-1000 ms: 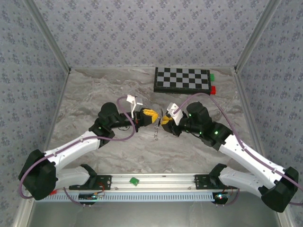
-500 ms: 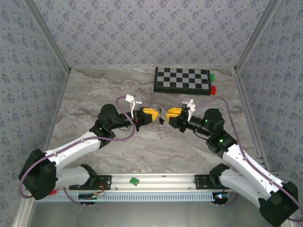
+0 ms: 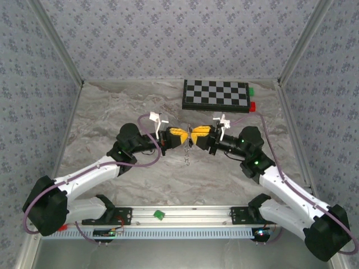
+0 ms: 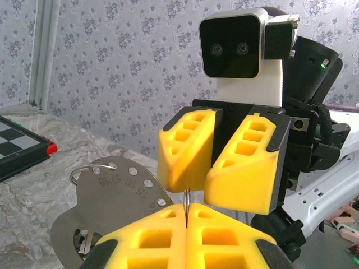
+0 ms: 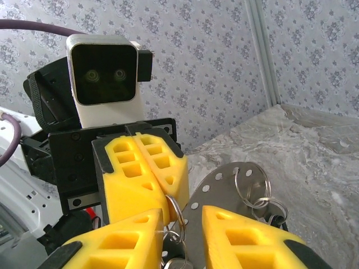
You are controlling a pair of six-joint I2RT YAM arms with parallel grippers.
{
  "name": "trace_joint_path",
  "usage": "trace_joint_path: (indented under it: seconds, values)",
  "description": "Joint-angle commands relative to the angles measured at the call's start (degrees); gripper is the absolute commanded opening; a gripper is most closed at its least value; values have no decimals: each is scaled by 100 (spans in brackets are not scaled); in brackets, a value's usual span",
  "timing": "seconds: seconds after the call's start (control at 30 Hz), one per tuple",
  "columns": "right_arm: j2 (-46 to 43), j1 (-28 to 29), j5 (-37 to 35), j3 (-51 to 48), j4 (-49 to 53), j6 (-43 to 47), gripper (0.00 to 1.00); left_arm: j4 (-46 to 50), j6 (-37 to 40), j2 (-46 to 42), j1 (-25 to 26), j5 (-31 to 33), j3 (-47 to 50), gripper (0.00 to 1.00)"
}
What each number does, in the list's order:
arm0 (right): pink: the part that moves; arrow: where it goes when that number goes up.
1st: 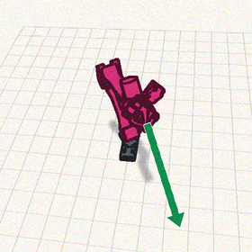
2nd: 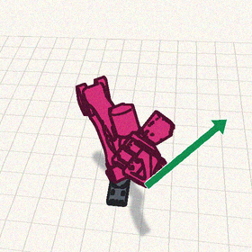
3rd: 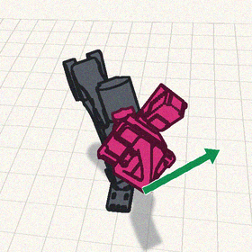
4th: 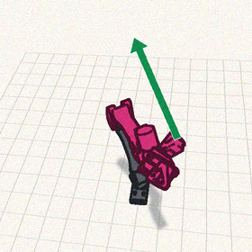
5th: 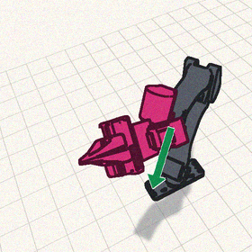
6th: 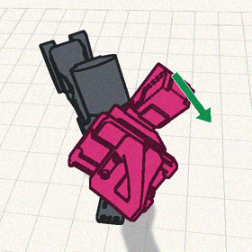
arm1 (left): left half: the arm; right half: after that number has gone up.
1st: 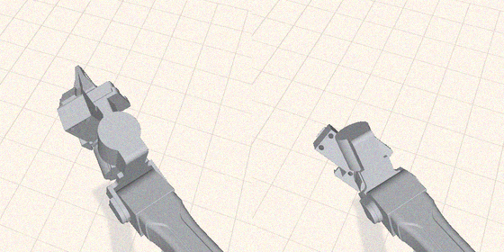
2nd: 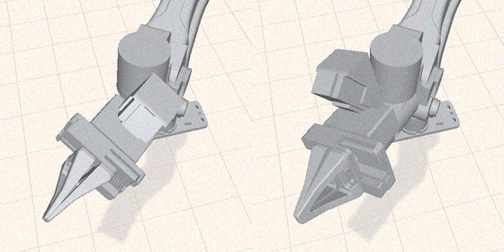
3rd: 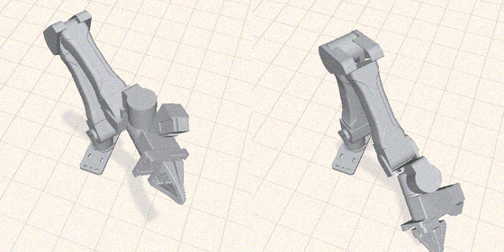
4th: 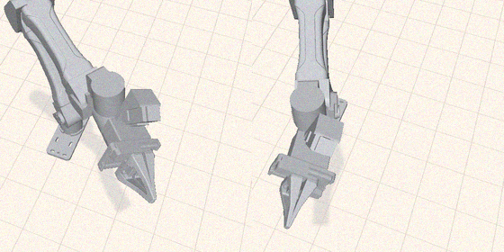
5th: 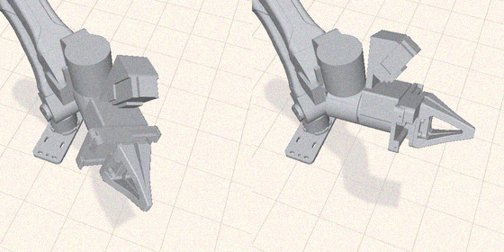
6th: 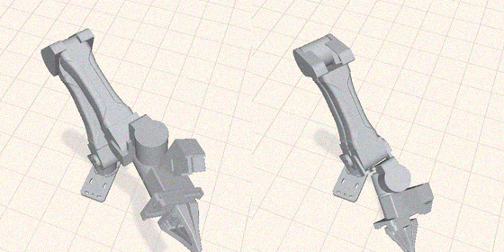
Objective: Put the keys on the keyring
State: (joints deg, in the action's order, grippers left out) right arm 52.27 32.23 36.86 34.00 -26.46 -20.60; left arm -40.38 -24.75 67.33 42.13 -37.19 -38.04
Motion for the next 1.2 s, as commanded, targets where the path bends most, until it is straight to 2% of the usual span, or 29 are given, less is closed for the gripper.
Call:
trace_joint_path:
  seconds: [0.0,0.7,0.77,0.93,1.03,1.17]
  values:
    - [47,2,174,-8,-123,-40,22,-286,-12,-36,41,37,-127,0]
    - [296,141,430,138,18,65,15,-282,-8,-27,47,-8,-150,0]
    - [334,156,515,181,63,105,9,-269,1,-25,56,-19,-150,0]
    - [364,185,517,261,147,167,8,-251,19,-26,66,-38,-140,0]
    - [346,187,497,262,141,196,1,-234,32,-27,62,-47,-129,0]
    - [314,179,458,284,239,283,0,-167,67,-39,65,-59,-135,0]
